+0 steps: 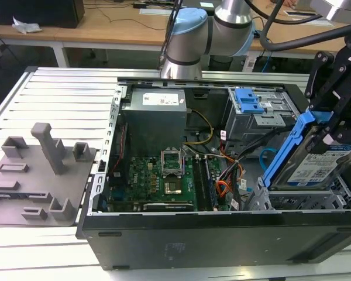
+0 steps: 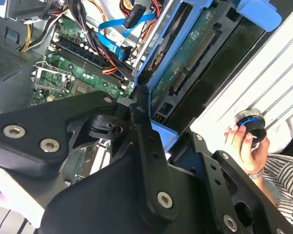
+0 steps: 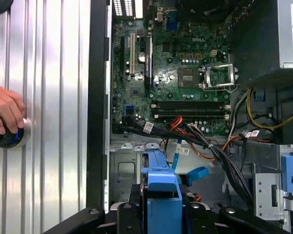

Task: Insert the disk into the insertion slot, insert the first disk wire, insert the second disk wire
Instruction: 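Insert the disk into the insertion slot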

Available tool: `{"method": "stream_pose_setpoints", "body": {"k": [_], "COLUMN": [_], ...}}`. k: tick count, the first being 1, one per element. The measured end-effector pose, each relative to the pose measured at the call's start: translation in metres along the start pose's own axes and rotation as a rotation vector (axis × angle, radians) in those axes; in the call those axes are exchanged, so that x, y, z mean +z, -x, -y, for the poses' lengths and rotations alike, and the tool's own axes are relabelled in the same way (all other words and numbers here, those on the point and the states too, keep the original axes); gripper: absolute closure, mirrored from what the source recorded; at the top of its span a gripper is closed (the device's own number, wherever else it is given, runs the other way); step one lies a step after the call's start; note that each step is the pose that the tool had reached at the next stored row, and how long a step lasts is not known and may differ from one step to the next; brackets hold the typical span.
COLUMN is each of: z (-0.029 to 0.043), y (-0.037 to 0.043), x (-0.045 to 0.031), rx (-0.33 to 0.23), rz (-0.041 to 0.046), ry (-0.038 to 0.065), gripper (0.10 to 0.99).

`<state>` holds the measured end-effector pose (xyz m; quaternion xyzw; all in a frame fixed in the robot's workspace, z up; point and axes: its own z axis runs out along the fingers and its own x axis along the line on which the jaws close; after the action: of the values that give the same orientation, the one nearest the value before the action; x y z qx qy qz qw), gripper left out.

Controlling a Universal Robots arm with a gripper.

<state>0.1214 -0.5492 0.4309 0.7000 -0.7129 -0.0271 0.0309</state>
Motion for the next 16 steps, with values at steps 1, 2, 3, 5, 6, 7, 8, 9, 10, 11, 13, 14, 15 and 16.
{"method": "stream_pose_setpoints", "body": {"k": [1,2,3,5,6,7,8,9,10,11,13,14,15,16], "z": [0.0001,0.0003,0.0004,0.0008,0.0009,0.0010,0.0012,0.0014,0.0015,0.0017,0.0020,0.0022,0.0023,0.0025], "y": [0.0000,0.0000,0.0000,0.0000,0.0000,0.0000,0.0001,0.0001,0.0001,0.0001,0.0001,0.0001,0.0002,0.0002], "x": [0.0010,0.0028,0.0042,0.0081,0.0094,0.0110,0.0136,0.0162,0.0178,0.0193,0.0234,0.0257,0.0270,0.0290], "rx": [0.000,0.000,0.000,0.000,0.000,0.000,0.000,0.000,0.000,0.000,0.000,0.000,0.000,0.000], "rz": [0.0000,0.0000,-0.0001,-0.0001,0.0000,-0.0001,0.0000,-0.0002,-0.0003,-0.0002,-0.0002,-0.0002,-0.0001,-0.0002], "ry": [0.002,0.003,0.004,0.006,0.007,0.007,0.008,0.009,0.009,0.009,0.010,0.010,0.011,0.011], "gripper": [0.722,0.722,0.722,0.722,0.722,0.722,0.722,0.722,0.722,0.722,0.722,0.722,0.722,0.722]}}
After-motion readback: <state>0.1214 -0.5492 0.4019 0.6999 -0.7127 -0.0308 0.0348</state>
